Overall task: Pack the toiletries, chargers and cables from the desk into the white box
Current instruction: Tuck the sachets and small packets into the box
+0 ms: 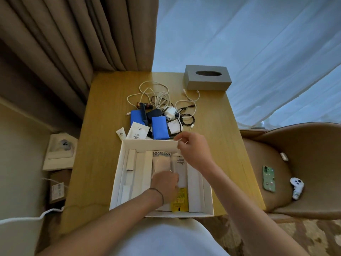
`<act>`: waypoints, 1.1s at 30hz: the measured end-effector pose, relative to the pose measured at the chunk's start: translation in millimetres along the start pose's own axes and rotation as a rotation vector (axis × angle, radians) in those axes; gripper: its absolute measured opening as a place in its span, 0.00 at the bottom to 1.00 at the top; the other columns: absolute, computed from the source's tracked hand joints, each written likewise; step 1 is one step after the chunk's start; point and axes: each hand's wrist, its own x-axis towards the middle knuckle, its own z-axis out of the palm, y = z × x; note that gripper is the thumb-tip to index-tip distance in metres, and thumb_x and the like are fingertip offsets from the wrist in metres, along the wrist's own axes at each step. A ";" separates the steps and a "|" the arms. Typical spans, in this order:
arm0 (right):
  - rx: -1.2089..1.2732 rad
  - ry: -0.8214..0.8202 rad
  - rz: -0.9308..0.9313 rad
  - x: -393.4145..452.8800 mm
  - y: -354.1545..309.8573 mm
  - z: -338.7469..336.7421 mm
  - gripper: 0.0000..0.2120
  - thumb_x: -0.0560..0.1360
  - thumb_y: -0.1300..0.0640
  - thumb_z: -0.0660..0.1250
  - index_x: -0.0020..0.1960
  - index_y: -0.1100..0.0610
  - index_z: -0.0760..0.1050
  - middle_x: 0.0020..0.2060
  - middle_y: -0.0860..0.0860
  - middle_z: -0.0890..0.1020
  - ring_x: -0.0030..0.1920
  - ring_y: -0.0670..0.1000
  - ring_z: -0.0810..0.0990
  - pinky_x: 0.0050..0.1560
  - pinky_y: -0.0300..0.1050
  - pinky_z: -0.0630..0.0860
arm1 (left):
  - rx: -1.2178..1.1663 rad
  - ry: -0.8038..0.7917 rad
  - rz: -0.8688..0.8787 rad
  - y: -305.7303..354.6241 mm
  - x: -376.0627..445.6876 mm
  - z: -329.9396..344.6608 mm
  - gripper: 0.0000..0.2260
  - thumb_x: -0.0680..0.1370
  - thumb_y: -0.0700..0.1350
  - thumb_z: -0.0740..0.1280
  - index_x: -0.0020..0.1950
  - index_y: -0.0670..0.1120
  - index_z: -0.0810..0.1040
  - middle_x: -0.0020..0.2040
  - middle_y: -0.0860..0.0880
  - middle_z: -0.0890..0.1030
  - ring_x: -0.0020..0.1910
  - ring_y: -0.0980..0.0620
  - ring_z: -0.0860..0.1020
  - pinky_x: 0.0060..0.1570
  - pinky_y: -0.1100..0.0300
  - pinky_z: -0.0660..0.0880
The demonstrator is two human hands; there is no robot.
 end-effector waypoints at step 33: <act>-0.805 -0.584 -0.684 162.1 -78.4 152.6 0.26 0.69 0.58 0.78 0.65 0.49 0.77 0.59 0.52 0.70 0.42 0.51 0.76 0.38 0.46 0.78 | -0.282 0.479 -0.322 -195.7 -20.9 -132.8 0.06 0.80 0.46 0.65 0.55 0.53 0.80 0.50 0.56 0.80 0.48 0.59 0.78 0.46 0.64 0.79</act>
